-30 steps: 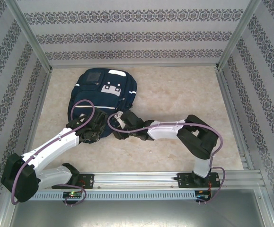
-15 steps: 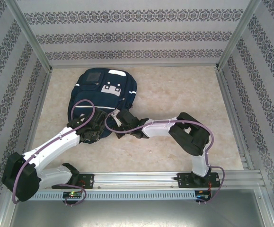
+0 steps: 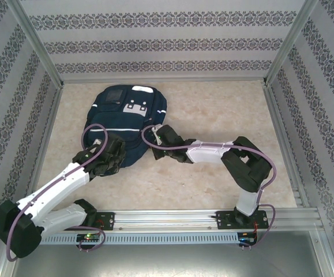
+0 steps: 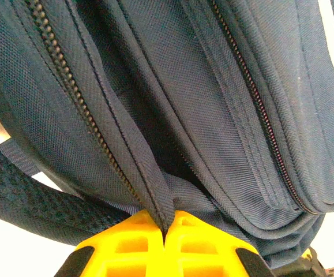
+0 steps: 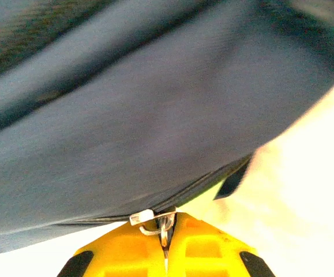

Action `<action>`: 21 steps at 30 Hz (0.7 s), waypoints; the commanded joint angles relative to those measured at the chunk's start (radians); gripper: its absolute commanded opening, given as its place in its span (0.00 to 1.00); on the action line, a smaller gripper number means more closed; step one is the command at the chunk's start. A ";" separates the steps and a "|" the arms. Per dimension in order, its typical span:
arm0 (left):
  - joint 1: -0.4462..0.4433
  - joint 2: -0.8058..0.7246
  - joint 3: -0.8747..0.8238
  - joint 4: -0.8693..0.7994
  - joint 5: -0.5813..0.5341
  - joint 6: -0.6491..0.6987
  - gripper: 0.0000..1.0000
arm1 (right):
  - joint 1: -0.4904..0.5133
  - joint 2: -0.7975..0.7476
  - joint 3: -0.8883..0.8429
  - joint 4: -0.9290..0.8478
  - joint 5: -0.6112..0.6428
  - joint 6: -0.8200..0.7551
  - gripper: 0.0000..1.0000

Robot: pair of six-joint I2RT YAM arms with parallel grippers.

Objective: Pack the student bag

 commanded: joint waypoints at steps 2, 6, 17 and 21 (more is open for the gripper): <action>0.032 -0.070 -0.004 -0.147 -0.082 0.034 0.00 | -0.124 -0.011 0.017 -0.109 0.127 0.016 0.00; 0.037 -0.108 0.010 -0.182 -0.082 0.052 0.00 | -0.220 0.048 0.087 -0.161 0.103 0.019 0.00; 0.040 -0.139 0.016 -0.159 -0.018 0.092 0.00 | -0.349 0.139 0.264 -0.284 0.095 0.023 0.00; 0.040 -0.111 0.004 -0.038 0.046 0.111 0.00 | -0.349 0.109 0.254 -0.285 0.053 0.016 0.14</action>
